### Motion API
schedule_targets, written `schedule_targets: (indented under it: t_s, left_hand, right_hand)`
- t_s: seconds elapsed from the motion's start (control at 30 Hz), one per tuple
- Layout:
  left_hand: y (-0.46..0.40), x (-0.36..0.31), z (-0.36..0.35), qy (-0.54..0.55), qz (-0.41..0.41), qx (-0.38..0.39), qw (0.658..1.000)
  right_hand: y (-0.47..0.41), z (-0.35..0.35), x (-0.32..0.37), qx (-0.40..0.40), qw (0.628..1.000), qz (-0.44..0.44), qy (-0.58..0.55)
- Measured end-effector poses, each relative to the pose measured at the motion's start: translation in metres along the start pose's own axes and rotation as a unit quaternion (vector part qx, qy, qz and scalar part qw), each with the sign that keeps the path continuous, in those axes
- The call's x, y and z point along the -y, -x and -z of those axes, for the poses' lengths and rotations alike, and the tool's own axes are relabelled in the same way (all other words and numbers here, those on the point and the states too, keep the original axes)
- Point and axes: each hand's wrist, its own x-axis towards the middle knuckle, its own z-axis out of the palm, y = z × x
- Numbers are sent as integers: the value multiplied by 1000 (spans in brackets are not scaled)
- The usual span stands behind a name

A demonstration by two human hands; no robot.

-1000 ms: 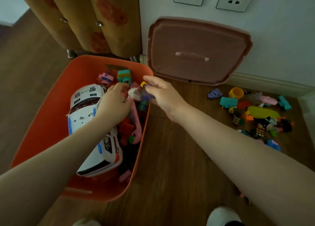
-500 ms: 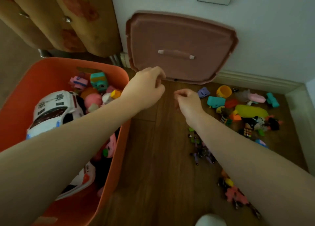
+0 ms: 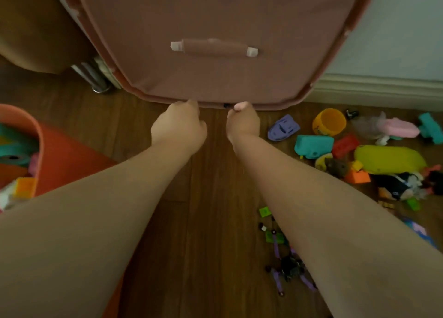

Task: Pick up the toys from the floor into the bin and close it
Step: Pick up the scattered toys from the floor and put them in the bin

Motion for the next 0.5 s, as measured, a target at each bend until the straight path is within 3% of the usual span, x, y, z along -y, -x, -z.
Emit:
schedule_targets:
  t_s: [0.17, 0.5]
  left_hand:
    - [-16, 7, -17, 39, 23, -20, 999]
    - [-22, 12, -1, 27, -13, -44, 999]
  right_hand:
    - [-27, -16, -1, -58, 998, -28, -22]
    - [-29, -35, 12, -129, 986, -98, 28]
